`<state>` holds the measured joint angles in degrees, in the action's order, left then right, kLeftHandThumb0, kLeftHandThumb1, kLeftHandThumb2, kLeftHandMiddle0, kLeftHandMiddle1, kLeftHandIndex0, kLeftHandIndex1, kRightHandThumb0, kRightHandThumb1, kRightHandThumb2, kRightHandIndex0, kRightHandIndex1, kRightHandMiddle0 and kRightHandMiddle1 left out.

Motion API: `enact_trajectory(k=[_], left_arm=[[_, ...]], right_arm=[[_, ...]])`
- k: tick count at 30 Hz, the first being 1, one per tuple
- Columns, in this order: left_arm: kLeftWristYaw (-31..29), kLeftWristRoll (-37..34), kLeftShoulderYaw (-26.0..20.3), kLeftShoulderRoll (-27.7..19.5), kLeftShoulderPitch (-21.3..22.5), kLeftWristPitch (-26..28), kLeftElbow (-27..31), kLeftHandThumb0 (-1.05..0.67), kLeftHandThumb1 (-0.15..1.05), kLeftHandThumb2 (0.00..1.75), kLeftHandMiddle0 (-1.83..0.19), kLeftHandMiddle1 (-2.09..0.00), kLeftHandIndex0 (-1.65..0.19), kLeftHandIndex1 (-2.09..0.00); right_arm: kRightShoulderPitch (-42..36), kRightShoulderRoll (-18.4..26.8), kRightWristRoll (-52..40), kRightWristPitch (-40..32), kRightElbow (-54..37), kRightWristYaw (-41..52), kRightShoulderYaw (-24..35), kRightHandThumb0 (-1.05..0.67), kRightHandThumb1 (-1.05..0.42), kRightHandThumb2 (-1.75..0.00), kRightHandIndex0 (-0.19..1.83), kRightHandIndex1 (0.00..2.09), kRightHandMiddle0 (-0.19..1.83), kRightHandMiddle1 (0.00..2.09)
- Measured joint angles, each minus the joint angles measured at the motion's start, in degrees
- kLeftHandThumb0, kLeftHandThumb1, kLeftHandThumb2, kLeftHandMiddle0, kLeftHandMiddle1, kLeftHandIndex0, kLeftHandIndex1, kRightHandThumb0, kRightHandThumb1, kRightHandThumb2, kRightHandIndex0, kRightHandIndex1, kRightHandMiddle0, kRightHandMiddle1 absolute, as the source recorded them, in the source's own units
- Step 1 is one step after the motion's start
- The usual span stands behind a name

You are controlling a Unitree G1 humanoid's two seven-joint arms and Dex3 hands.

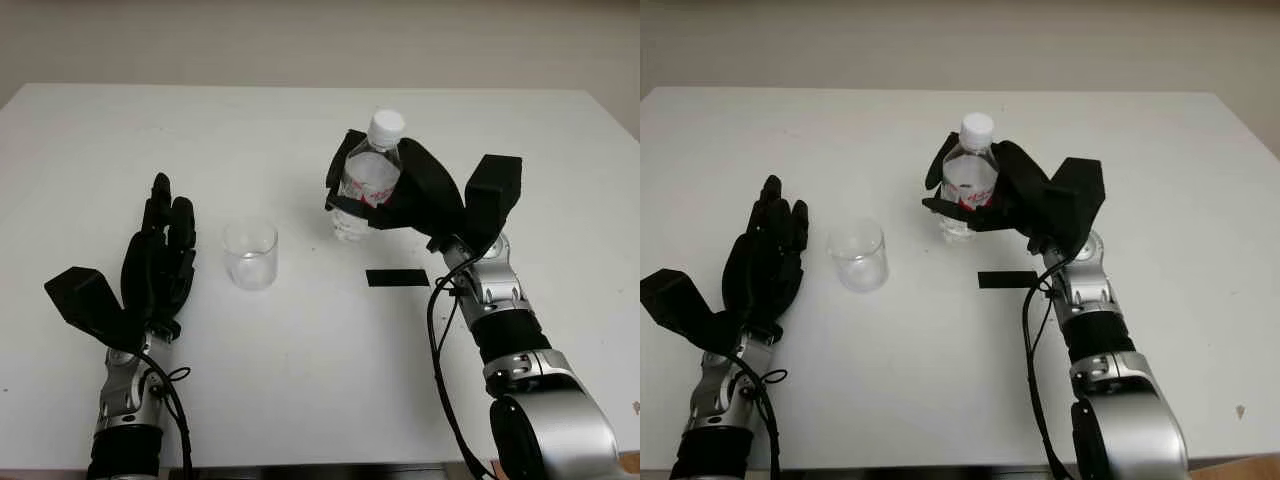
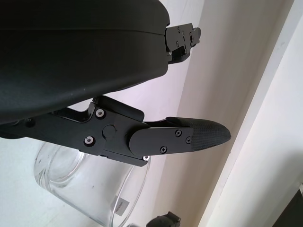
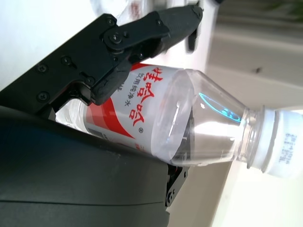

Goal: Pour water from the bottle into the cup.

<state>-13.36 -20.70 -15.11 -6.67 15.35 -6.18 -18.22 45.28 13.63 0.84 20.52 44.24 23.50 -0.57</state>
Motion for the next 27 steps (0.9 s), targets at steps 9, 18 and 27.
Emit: enact_trajectory(k=[9, 18, 27], left_arm=[[0.1, 0.1, 0.1, 0.0, 0.0, 0.1, 0.0, -0.7, 1.05, 0.42, 0.13, -0.05, 0.15, -0.05], [0.0, 0.1, 0.1, 0.0, 0.2, 0.0, -0.1, -0.7, 1.05, 0.42, 0.14, -0.05, 0.15, -0.05], [0.1, 0.1, 0.2, 0.3, 0.8, -0.7, -0.8, -0.7, 1.05, 0.42, 0.14, -0.05, 0.15, -0.05]], right_arm=[[9.6, 3.4, 19.7, 9.2, 14.5, -20.4, -8.3, -0.12, -0.89, -0.41, 1.43, 2.09, 1.37, 2.09], [17.9, 2.5, 32.2, 3.7, 22.5, -34.5, -17.2, -0.17, -0.93, -0.23, 1.31, 2.09, 0.96, 2.09], [22.2, -2.1, 33.1, 0.8, 25.8, -35.6, -19.8, -0.18, -0.98, -0.2, 1.23, 2.09, 0.77, 2.09]])
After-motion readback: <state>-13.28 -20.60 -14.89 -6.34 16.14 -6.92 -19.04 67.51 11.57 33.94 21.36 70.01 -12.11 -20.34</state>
